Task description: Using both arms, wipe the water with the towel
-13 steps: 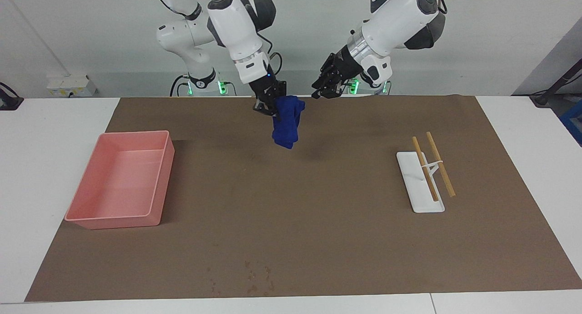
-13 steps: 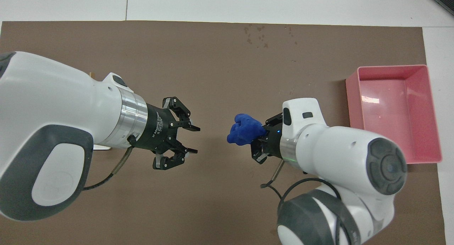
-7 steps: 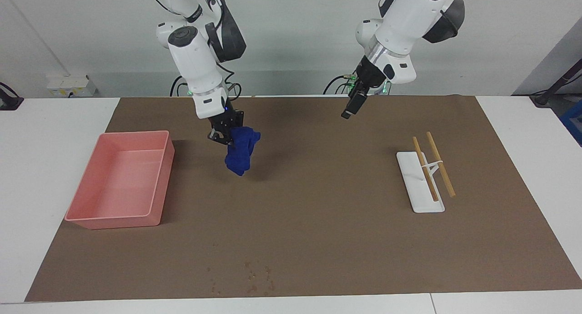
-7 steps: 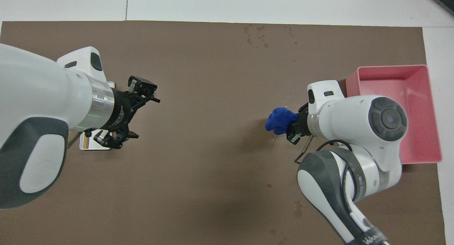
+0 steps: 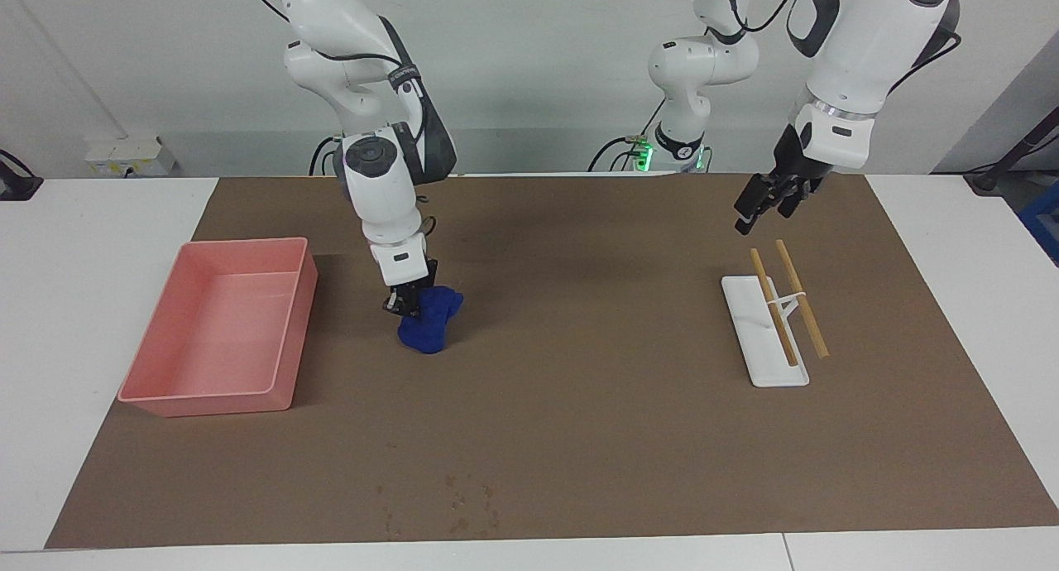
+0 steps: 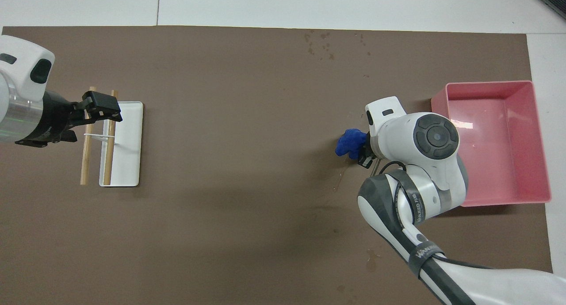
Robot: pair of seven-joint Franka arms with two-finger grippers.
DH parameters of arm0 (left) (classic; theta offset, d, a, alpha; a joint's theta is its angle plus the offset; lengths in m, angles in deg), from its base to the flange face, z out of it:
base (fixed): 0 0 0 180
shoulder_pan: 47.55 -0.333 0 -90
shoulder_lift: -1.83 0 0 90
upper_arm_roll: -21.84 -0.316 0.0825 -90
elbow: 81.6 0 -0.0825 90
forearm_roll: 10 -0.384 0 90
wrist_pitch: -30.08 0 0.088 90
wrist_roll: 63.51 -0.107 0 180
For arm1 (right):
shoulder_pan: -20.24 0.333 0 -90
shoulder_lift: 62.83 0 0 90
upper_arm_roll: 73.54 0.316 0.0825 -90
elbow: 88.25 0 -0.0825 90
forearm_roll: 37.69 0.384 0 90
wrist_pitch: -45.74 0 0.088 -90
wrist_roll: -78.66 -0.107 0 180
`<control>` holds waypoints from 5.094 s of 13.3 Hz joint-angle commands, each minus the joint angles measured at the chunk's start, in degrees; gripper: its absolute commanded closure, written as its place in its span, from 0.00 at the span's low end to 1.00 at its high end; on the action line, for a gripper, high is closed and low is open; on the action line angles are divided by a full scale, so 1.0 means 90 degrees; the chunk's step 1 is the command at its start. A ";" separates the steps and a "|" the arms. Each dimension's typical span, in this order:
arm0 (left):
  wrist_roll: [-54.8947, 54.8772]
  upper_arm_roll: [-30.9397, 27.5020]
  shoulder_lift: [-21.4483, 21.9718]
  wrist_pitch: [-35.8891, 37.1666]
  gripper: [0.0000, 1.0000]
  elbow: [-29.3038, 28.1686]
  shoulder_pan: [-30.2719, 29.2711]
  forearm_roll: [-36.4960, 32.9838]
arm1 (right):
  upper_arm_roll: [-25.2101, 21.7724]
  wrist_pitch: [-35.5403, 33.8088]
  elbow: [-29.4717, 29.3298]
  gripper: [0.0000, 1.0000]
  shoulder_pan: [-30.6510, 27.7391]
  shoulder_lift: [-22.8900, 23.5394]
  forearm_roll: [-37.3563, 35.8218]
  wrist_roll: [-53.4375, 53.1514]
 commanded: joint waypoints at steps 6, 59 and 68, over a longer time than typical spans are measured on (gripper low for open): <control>-0.2755 -0.0176 -0.0146 0.0950 0.00 0.0600 -0.0487 -0.0434 | 0.0074 0.0351 -0.0810 1.00 -0.0223 0.0595 -0.1243 0.0110; -0.2716 -0.1047 -0.0224 0.1370 0.00 0.0854 0.0354 -0.0278 | 0.0103 0.0481 -0.0906 1.00 -0.0574 0.0644 -0.1577 0.0637; -0.2716 -0.1047 -0.0224 0.1370 0.00 0.0854 0.0354 -0.0278 | 0.0074 -0.2799 -0.1893 1.00 -0.0838 -0.0047 0.0212 -0.0181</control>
